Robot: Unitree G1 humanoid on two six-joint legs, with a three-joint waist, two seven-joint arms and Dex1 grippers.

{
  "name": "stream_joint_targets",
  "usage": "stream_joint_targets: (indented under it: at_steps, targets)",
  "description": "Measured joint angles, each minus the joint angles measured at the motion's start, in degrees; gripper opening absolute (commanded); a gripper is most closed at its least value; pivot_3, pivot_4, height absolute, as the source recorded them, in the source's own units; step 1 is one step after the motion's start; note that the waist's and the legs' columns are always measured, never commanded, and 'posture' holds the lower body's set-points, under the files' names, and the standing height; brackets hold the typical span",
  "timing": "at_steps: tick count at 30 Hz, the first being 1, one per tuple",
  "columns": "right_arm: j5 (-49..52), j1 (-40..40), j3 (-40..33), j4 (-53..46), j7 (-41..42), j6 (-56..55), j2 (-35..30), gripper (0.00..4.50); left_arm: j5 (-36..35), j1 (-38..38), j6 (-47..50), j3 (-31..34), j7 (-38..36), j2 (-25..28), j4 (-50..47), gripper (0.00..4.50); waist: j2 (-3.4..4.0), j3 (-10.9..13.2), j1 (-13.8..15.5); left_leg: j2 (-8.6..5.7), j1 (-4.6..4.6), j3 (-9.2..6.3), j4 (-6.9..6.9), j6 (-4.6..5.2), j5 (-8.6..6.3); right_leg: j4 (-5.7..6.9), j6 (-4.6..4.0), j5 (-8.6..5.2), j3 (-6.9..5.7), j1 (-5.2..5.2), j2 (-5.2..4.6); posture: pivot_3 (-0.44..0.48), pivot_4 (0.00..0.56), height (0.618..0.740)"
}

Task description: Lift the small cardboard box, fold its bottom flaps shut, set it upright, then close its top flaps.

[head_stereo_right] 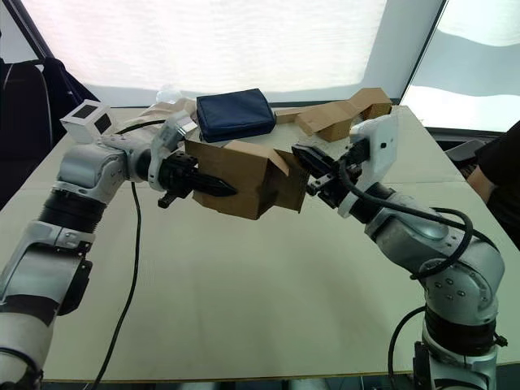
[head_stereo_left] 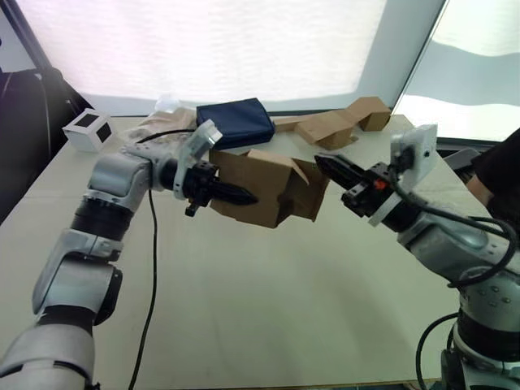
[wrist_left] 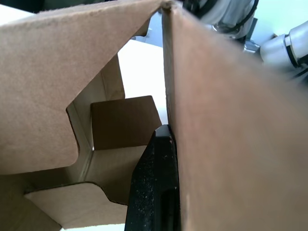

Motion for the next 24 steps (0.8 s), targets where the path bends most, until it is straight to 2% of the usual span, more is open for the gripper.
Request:
stream_joint_targets:
  at_steps: [9, 24]
  targets:
    - [-3.45, 0.72, 3.43, -0.04, 2.39, -1.05, -0.28, 0.13, 0.08, 0.55, 0.66, 1.97, 1.28, -0.37, -2.81, 0.10, 0.00, 0.00, 0.04, 0.01, 0.00, -0.01, 0.03, 0.00, 0.00, 0.01, 0.00, 0.00, 0.00, 0.00, 0.01, 0.000, 0.150, 0.740]
    - [-5.55, -3.41, 7.50, 2.21, 4.56, -3.45, 4.11, 0.13, -1.20, 1.43, 2.95, 4.71, 6.50, -3.39, -7.53, 0.10, 0.00, 0.00, 0.03, 0.01, 0.00, -0.01, 0.06, 0.00, 0.00, 0.04, 0.01, 0.01, 0.00, 0.00, -0.01, 0.000, 0.150, 0.740]
